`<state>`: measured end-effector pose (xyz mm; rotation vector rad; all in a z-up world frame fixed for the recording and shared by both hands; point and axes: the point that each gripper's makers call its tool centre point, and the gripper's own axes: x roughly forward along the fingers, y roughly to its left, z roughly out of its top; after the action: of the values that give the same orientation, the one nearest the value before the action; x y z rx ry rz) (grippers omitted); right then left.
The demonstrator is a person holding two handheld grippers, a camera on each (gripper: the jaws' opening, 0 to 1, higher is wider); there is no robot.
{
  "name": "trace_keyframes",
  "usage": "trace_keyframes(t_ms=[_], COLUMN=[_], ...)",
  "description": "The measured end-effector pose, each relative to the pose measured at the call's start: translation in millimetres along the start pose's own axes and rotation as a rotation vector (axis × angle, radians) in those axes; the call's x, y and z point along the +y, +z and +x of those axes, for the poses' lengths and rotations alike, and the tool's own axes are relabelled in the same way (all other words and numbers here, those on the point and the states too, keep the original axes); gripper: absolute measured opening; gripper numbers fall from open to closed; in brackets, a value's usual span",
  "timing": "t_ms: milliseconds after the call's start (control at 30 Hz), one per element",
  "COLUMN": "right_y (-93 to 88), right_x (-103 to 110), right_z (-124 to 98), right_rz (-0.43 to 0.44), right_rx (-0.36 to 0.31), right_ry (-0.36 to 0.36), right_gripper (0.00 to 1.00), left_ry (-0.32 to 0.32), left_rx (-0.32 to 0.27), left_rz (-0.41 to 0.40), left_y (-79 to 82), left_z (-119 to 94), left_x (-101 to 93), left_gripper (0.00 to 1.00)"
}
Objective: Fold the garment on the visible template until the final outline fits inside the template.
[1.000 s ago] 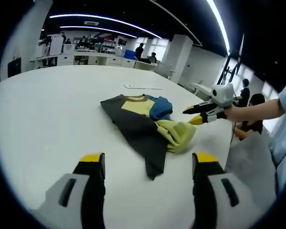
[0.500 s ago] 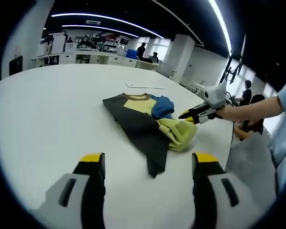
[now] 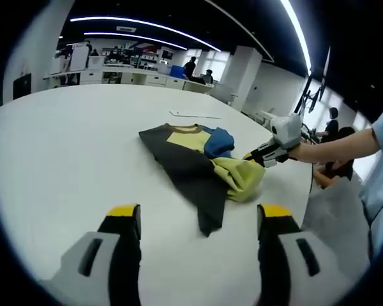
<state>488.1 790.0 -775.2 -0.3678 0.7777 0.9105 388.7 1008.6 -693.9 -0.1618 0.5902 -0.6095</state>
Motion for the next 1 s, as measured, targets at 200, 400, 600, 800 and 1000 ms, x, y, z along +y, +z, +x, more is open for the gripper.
trace_keyframes(t_ms=[200, 400, 600, 800, 1000], right_y=[-1.6, -2.9, -8.1, -20.0, -40.4], right_x=[2, 2, -4, -18, -31], right_z=[-2, -20, -47, -77, -106], right_rz=[-0.015, -0.002, 0.019, 0.073, 0.101], right_rx=[0.011, -0.002, -0.034, -0.067, -0.064], right_ry=[0.002, 0.0, -0.022, -0.074, -0.117], right_gripper=[0.0, 0.0, 0.0, 0.0, 0.0], left_ry=[-0.002, -0.004, -0.013, -0.03, -0.042], left_rx=[-0.002, -0.008, -0.013, -0.015, -0.013], left_rz=[-0.001, 0.002, 0.008, 0.021, 0.03], left_y=[-0.1, 2.6, 5.4, 8.7, 10.9], left_z=[1, 0, 3, 7, 10], left_x=[-0.9, -2.2, -4.7, -10.9, -15.2], left_gripper=[0.71, 0.71, 0.71, 0.71, 0.71])
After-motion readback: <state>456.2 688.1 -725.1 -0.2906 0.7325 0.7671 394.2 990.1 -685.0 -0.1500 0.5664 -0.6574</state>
